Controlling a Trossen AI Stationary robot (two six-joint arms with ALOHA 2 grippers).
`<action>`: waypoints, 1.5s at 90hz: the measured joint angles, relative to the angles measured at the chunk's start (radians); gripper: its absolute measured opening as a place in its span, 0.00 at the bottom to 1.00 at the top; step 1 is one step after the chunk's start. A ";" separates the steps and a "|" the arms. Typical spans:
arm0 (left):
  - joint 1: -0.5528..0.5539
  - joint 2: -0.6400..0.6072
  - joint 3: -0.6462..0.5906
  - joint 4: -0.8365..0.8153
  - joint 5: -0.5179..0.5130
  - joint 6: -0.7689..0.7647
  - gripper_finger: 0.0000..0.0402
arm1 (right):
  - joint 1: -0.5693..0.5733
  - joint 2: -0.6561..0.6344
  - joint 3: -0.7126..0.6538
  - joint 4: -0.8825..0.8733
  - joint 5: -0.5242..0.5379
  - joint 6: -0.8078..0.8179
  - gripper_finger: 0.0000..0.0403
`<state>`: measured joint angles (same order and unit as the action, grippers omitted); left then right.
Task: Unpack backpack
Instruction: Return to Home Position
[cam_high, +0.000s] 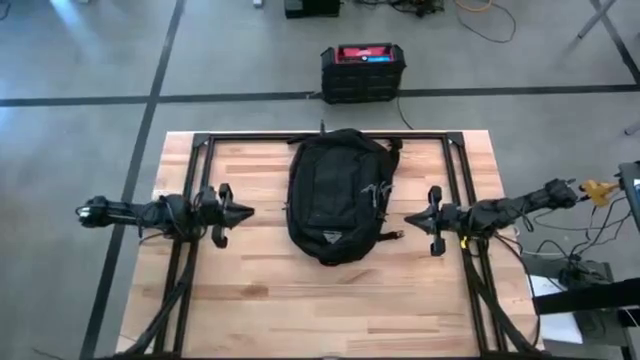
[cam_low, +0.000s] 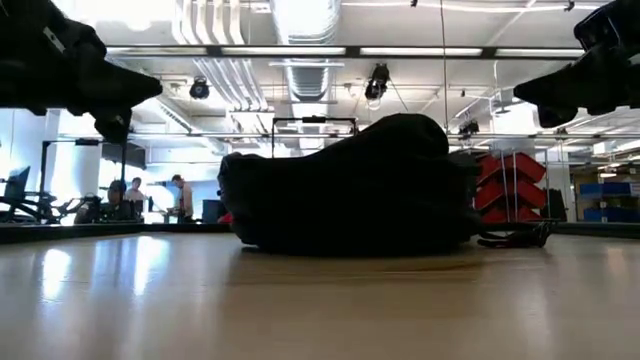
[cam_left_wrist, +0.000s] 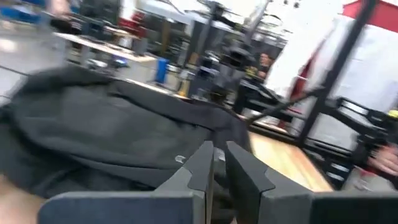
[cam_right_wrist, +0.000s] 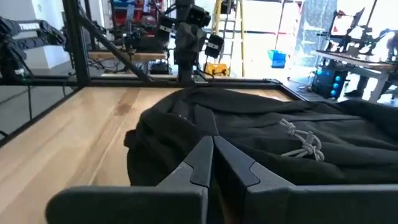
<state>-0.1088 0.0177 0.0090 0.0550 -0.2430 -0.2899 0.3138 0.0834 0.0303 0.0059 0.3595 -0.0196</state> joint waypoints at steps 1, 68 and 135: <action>0.000 0.001 0.000 0.001 -0.006 0.007 0.06 | 0.000 0.001 0.000 0.000 0.000 0.000 0.00; 0.001 0.085 0.000 0.001 -0.020 0.071 0.06 | 0.000 0.031 0.000 0.000 0.007 -0.007 0.00; 0.001 0.187 0.000 0.002 -0.020 0.071 0.06 | 0.000 0.031 0.001 -0.001 0.007 -0.007 0.00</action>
<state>-0.1081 0.2046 0.0090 0.0566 -0.2626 -0.2192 0.3138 0.1146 0.0311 0.0048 0.3664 -0.0265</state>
